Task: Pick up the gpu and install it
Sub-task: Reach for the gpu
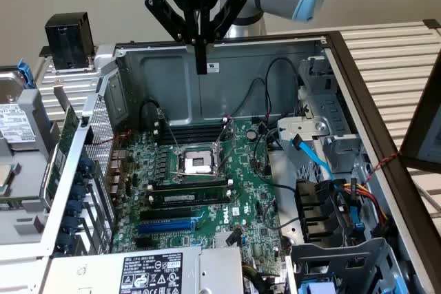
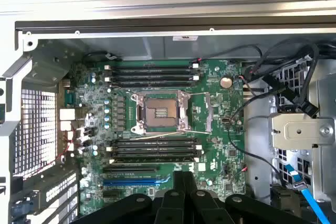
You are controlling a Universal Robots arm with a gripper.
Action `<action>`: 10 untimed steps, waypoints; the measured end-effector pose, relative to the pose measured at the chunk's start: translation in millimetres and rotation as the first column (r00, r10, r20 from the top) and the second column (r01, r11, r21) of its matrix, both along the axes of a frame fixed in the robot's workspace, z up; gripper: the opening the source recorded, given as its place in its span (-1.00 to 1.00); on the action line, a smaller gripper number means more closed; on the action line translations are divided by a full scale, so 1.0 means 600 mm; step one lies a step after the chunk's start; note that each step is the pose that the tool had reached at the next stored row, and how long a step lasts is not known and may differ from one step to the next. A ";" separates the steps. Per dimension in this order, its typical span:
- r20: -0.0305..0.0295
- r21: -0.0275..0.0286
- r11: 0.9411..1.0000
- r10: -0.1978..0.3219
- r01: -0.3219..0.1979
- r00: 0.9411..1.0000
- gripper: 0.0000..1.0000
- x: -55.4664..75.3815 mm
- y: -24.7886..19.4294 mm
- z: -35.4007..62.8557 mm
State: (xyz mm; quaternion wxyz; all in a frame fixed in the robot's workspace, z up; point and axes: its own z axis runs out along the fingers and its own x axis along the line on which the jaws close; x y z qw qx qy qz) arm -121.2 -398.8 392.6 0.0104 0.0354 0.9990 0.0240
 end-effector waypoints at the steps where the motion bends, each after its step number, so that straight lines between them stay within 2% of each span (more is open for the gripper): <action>1: 0.000 0.000 1.000 0.000 0.000 1.000 -0.79 0.000 0.0000 0.000; 10: 0.000 0.000 1.000 0.000 0.000 1.000 -0.79 0.000 0.0000 0.000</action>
